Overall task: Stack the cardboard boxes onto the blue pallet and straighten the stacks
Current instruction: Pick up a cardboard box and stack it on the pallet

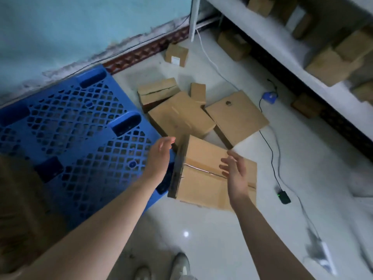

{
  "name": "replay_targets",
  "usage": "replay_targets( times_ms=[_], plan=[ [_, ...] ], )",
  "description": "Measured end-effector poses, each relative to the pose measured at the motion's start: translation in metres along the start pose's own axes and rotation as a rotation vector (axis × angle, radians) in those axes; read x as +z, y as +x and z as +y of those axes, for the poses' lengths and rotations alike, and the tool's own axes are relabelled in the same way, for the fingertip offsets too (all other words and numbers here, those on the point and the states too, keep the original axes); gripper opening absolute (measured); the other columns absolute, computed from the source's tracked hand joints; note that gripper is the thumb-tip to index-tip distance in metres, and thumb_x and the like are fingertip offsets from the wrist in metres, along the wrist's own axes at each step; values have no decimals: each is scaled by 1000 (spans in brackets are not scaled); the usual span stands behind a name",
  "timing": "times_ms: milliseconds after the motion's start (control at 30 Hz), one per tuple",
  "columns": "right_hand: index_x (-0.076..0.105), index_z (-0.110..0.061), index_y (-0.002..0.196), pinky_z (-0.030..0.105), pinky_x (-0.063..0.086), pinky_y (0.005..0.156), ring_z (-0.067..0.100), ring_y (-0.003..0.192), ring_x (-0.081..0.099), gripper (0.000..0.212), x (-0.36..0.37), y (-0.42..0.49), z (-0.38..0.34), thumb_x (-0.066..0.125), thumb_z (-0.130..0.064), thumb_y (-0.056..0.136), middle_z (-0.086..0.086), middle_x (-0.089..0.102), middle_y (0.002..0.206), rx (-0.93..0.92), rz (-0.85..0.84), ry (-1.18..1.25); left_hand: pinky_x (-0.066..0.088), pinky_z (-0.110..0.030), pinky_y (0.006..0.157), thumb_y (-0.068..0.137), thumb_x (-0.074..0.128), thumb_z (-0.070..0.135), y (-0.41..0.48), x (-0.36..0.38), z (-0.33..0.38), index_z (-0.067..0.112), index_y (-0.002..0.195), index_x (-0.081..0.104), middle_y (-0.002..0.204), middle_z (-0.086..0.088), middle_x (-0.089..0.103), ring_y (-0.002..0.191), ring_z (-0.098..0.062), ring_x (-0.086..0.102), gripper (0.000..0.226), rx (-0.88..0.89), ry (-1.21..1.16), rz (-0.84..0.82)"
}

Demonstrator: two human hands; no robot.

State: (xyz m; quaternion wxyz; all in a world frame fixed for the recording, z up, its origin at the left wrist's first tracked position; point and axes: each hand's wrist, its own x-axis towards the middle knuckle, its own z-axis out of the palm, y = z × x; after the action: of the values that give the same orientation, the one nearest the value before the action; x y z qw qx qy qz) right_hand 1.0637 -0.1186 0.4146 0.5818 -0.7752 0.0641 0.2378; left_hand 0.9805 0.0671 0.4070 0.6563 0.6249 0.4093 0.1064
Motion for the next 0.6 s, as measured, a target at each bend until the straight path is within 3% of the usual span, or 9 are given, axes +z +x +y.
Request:
replay_targets(
  times_ms=[200, 333, 433, 600],
  plan=[
    [56, -35, 111, 39, 47, 93, 19, 91, 62, 17, -21, 55, 60, 44, -29, 101, 11, 62, 116, 171, 126, 161, 44, -27, 87, 89, 40, 46, 83, 102, 10, 27, 113, 64, 118, 7, 59, 107, -7, 54, 38, 88, 161, -178],
    [53, -33, 124, 37, 47, 94, 19, 98, 65, 26, -14, 102, 115, 47, -37, 100, 5, 60, 120, 276, 264, 305, 37, -14, 73, 93, 43, 52, 148, 176, -7, 31, 115, 63, 119, 15, 58, 100, 2, 52, 36, 167, 352, -304],
    [47, -33, 133, 42, 46, 102, 25, 112, 61, 37, -4, 139, 166, 50, -43, 98, 2, 56, 131, 394, 417, 416, 34, -4, 78, 96, 43, 47, 188, 232, -40, 25, 120, 63, 126, 11, 61, 107, 0, 53, 38, 243, 496, -431],
    [44, -38, 140, 32, 36, 92, 22, 117, 49, 56, -1, 176, 254, 59, -53, 89, 5, 41, 136, 622, 787, 428, 39, -22, 96, 97, 47, 39, 229, 296, -131, 23, 123, 63, 131, 6, 59, 119, -9, 53, 35, 273, 753, -603]
  ],
)
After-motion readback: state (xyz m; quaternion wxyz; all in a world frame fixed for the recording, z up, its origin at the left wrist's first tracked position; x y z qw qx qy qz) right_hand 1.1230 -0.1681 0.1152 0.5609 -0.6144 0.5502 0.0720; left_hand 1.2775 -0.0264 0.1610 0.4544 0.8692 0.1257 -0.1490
